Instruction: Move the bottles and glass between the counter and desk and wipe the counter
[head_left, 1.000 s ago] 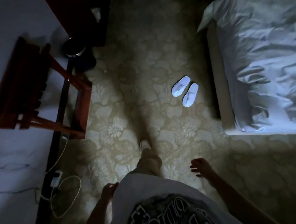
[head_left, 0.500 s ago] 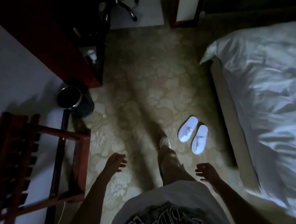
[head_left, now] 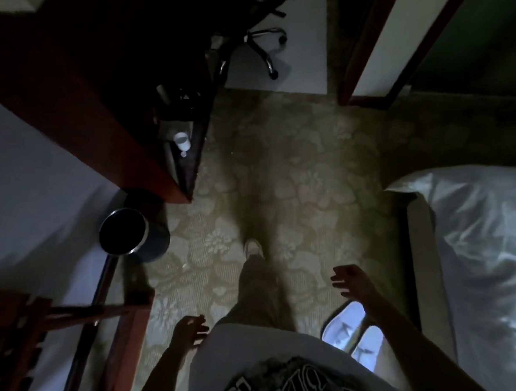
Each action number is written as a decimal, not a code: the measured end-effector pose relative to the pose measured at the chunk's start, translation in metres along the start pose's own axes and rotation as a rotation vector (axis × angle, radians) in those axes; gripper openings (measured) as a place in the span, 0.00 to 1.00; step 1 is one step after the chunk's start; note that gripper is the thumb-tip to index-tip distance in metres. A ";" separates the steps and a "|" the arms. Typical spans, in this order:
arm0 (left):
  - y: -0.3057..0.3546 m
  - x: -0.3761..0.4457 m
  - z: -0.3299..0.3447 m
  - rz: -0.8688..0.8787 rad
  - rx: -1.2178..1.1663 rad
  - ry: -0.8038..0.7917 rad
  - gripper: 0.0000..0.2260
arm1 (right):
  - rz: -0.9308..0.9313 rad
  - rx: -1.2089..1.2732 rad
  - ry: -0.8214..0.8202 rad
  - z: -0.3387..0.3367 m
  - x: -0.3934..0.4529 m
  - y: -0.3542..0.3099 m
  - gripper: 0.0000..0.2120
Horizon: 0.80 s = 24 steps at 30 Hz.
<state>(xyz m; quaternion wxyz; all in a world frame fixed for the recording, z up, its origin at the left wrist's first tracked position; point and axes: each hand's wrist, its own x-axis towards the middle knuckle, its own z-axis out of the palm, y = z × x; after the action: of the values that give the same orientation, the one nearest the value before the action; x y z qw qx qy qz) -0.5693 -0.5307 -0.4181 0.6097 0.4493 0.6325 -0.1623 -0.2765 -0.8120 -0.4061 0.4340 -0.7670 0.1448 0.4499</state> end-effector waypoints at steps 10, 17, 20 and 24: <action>0.393 0.088 0.013 0.286 0.189 -0.044 0.11 | 0.096 0.094 0.115 0.022 0.086 -0.205 0.11; 0.598 0.128 0.018 0.452 0.071 0.029 0.07 | -0.145 0.105 0.041 0.066 0.209 -0.433 0.08; 0.676 0.140 0.014 0.557 0.043 0.124 0.04 | -0.280 0.039 -0.050 0.091 0.271 -0.548 0.05; 0.787 0.124 0.001 0.748 -0.058 0.203 0.05 | -0.528 -0.109 -0.175 0.131 0.321 -0.710 0.02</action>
<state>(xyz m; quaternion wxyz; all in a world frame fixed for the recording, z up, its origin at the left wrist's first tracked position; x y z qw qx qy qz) 0.0520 -0.0576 -0.2625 0.5734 0.6452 0.4867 0.1345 0.2624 -0.2409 -0.3162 0.5050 -0.7586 -0.1223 0.3930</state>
